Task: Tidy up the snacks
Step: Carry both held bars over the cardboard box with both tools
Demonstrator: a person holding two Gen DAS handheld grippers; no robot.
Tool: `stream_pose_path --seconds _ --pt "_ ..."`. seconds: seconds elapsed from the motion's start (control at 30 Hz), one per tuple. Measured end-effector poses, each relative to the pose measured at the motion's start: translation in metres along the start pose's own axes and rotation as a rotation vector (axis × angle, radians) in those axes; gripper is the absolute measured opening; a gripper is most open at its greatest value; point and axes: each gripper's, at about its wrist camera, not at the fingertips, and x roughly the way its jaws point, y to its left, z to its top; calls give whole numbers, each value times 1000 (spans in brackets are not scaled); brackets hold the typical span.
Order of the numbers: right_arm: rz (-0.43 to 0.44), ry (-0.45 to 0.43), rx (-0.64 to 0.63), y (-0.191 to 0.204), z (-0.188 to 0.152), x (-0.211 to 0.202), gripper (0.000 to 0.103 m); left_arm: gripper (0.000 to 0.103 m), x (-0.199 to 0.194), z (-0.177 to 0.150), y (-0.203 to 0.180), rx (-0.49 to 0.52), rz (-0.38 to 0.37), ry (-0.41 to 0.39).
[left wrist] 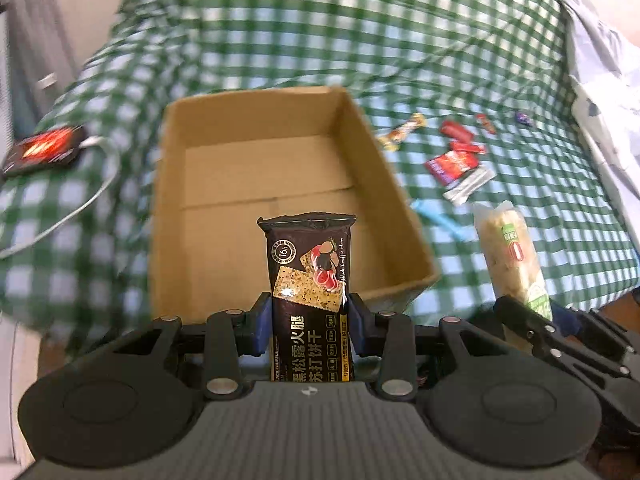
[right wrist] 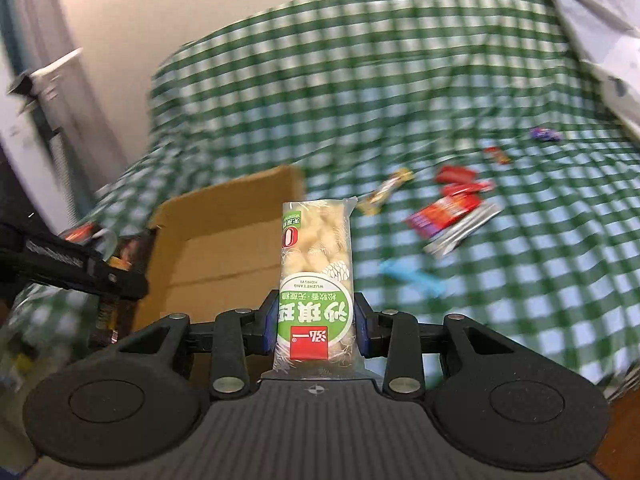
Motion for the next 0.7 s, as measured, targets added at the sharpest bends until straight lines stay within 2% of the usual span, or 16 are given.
stream_pose_path --seconds 0.13,0.3,0.7 --pt "32 19 -71 37 -17 -11 38 43 -28 -34 32 -35 26 -35" --pt "25 1 -134 66 -23 -26 38 43 -55 -61 56 -67 35 -93" --pt "-3 -24 -191 86 -30 -49 38 43 -75 -77 69 -97 15 -135"
